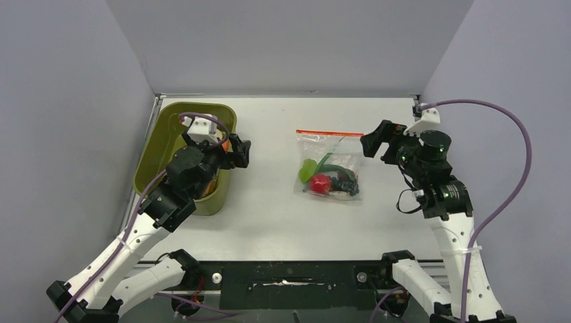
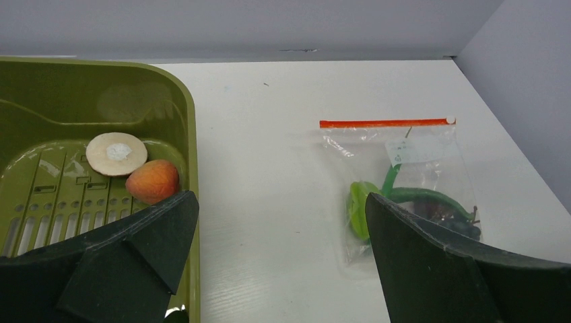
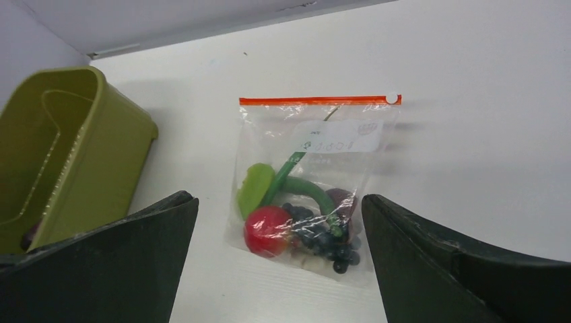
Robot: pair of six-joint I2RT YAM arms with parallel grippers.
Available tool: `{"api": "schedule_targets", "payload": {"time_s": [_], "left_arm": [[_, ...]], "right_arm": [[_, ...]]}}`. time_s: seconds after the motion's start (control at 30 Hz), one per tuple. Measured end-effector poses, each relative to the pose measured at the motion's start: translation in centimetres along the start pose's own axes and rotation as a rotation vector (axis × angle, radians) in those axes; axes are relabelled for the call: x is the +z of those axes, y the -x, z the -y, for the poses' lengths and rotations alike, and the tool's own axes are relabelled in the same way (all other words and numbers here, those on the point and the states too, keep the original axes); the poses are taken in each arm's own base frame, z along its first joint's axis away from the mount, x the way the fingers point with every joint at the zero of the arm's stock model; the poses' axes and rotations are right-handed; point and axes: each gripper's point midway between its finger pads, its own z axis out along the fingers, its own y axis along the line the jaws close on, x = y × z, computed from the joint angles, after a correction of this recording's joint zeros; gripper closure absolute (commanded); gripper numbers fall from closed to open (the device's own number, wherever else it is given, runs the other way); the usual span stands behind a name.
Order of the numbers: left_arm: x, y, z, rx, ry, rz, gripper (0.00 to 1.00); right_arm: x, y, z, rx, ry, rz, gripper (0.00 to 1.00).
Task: Place the food in the zip-top bag and seal the zipper
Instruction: Reset both arms
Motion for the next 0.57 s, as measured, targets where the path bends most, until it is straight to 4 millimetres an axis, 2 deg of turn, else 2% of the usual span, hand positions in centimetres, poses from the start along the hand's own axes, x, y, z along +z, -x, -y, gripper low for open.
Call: {"api": "schedule_targets", "payload": {"time_s": [0.13, 0.3, 0.43, 0.57], "left_arm": [[-0.4, 2.1, 0.6, -0.043, -0.012, 0.040, 0.02], [-1.6, 3.8, 1.2, -0.101, -0.052, 0.091, 0.02], [-2.3, 4.5, 1.3, -0.126, -0.066, 0.116, 0.02], [-2.1, 3.8, 1.3, -0.134, -0.068, 0.103, 0.02]], "right_arm": [[-2.4, 1.3, -1.0, 0.069, 0.031, 0.073, 0.02], [-3.9, 2.0, -1.6, 0.115, 0.055, 0.119, 0.02], [-3.7, 1.5, -1.6, 0.140, 0.052, 0.104, 0.02], [-3.3, 0.3, -1.5, 0.163, 0.050, 0.062, 0.02]]}}
